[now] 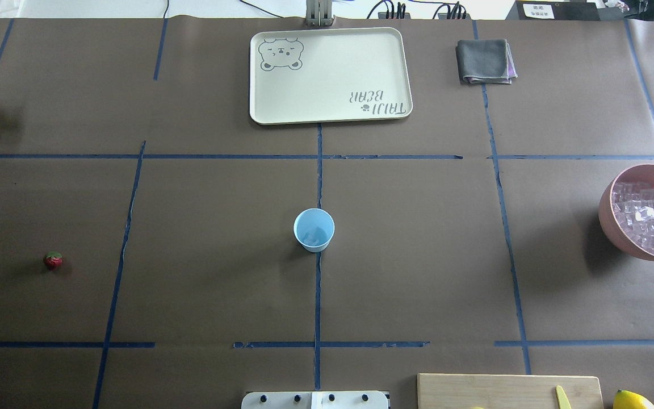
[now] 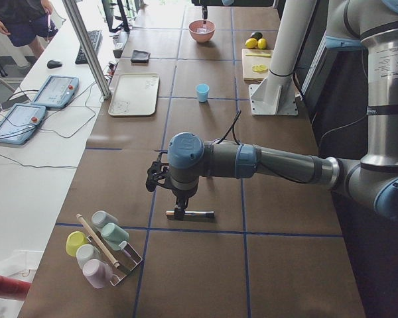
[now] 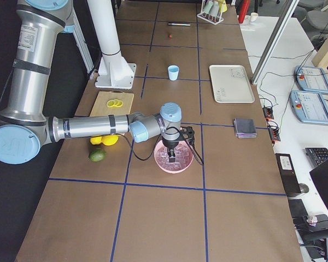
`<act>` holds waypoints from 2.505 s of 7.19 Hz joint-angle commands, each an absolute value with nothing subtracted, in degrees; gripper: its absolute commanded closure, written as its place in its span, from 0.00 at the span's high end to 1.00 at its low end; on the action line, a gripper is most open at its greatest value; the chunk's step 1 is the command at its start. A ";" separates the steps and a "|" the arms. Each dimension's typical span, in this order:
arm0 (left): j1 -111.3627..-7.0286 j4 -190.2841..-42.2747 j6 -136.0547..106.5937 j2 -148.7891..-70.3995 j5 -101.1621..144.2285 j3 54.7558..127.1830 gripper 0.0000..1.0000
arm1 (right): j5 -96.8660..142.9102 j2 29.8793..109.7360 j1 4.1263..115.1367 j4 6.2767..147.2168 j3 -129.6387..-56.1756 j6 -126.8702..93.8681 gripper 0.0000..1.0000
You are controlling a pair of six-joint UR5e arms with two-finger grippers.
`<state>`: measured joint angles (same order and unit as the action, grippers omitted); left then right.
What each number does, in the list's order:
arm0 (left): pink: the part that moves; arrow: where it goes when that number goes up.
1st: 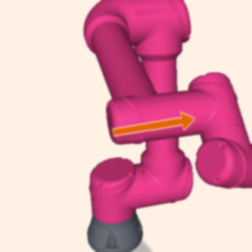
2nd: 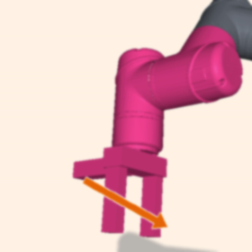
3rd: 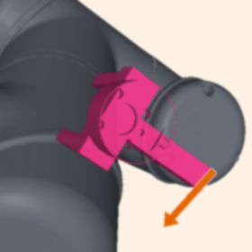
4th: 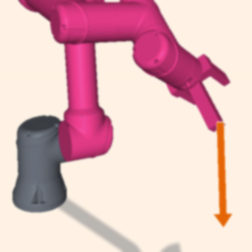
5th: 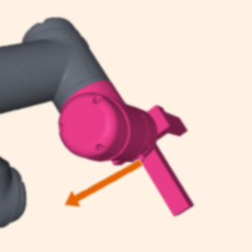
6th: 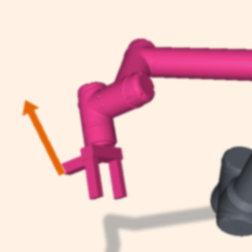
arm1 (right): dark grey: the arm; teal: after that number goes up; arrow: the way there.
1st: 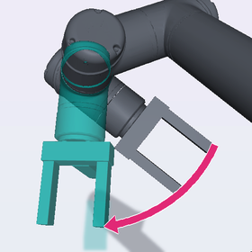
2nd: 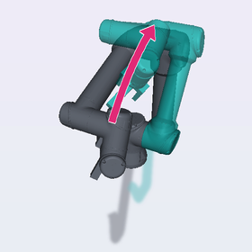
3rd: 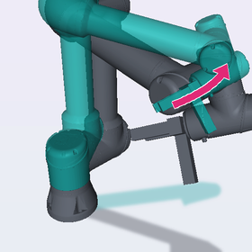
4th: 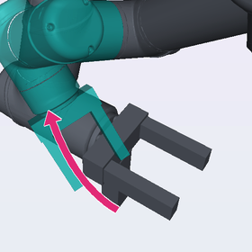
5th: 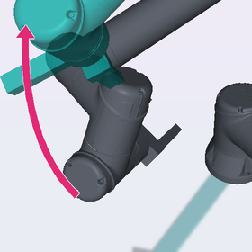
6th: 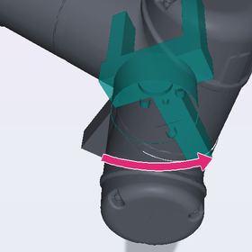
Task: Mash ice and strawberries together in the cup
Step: 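Lower the right gripper into the bowl and grasp another ice cube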
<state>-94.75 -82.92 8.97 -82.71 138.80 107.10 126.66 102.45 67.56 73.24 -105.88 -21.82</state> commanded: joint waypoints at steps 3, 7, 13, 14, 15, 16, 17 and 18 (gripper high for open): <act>-94.75 -82.88 8.88 -82.71 138.78 107.31 1.00 | 126.04 102.22 64.34 73.30 -104.59 -21.80 0.72; -94.83 -82.88 8.88 -82.71 138.87 107.40 1.00 | 125.60 101.34 63.81 73.04 -102.49 -21.62 0.64; -94.83 -82.79 8.88 -82.62 139.13 107.66 1.00 | 125.07 101.25 63.81 73.04 -102.39 -21.45 0.30; -94.83 -82.71 8.96 -82.53 139.13 107.75 1.00 | 125.07 101.25 63.81 72.95 -102.39 -21.53 0.02; -94.83 -82.71 8.96 -82.53 139.22 107.84 1.00 | 125.16 101.25 63.90 72.95 -102.83 -21.53 0.00; -94.83 -82.71 8.88 -82.53 139.22 107.84 1.00 | 125.16 101.86 64.24 73.04 -104.49 -21.36 0.00; -94.83 -82.71 8.96 -82.53 139.22 107.84 1.00 | 125.68 102.39 66.25 73.91 -107.37 -21.10 0.00; -94.83 -82.71 8.88 -82.44 139.22 107.84 1.00 | 126.03 104.13 68.27 76.87 -112.36 -21.09 0.00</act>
<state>-94.83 -82.71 8.93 -82.51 139.22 107.84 125.58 102.54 66.02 74.30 -107.36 -21.20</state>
